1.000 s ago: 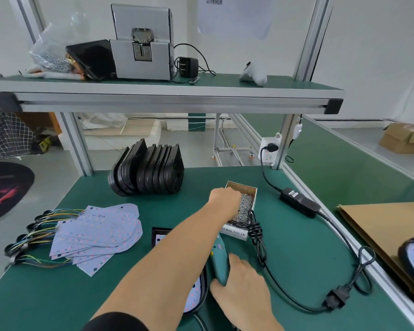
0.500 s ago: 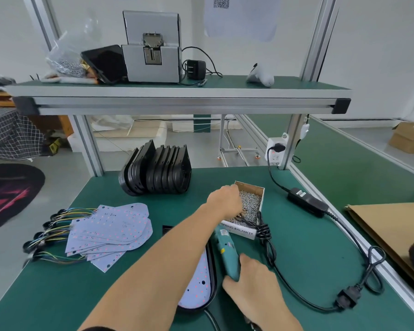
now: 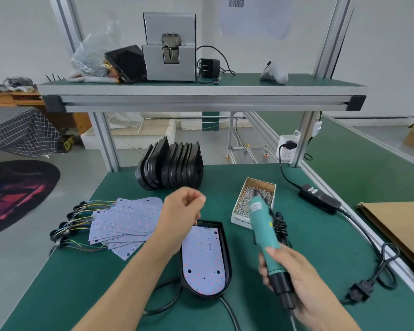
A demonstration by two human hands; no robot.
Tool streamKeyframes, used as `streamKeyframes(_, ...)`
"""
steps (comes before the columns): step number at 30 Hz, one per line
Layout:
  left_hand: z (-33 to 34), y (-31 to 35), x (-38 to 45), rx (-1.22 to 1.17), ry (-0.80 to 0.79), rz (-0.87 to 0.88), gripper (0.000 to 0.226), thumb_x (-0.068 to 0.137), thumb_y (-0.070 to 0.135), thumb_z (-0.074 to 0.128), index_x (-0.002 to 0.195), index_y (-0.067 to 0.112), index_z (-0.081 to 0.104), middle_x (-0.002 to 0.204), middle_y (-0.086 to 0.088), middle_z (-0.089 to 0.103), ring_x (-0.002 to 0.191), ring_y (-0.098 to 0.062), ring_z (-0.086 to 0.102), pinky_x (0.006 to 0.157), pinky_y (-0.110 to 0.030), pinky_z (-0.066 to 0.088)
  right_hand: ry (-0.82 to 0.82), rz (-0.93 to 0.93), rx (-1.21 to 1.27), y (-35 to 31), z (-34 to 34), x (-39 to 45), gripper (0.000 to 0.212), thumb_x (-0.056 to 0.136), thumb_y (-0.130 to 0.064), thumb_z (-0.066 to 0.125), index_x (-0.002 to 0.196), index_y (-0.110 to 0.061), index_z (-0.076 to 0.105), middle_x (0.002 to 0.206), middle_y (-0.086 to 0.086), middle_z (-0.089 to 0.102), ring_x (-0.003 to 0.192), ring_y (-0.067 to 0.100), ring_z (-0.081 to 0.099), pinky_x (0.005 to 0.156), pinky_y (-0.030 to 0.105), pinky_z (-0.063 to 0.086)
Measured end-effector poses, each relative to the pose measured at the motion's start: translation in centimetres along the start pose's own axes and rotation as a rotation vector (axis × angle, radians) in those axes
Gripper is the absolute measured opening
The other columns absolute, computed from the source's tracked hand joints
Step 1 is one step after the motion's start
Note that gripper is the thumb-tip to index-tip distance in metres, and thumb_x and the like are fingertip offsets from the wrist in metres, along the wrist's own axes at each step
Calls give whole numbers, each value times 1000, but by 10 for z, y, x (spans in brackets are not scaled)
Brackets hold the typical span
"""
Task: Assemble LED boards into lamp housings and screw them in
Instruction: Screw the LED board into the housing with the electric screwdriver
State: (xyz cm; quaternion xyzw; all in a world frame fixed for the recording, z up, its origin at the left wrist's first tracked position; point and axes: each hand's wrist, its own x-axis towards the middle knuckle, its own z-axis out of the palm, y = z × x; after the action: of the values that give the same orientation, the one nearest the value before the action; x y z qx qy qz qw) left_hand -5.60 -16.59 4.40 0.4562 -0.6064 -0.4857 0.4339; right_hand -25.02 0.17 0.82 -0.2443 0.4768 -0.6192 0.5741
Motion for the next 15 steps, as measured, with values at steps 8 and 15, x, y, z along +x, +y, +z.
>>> streamKeyframes(8, 10, 12, -78, -319, -155, -171, 31, 102, 26, 64, 74, 14, 69, 68, -4, 59, 55, -13, 47, 51, -22, 40, 13, -216, 468, -8, 42, 5, 19, 89, -24, 64, 107, -20, 66, 72, 2, 51, 54, 13, 44, 54, 27, 48)
streamKeyframes(15, 4, 14, -81, -554, -195, -357, 15, 101, 17, 63, 88, 9, 66, 76, -3, 61, 61, -12, 51, 52, -19, 43, 66, -400, 646, -38, 62, 14, 19, 94, -34, 69, 88, -17, 74, 85, 0, 68, 74, 12, 68, 72, 28, 60)
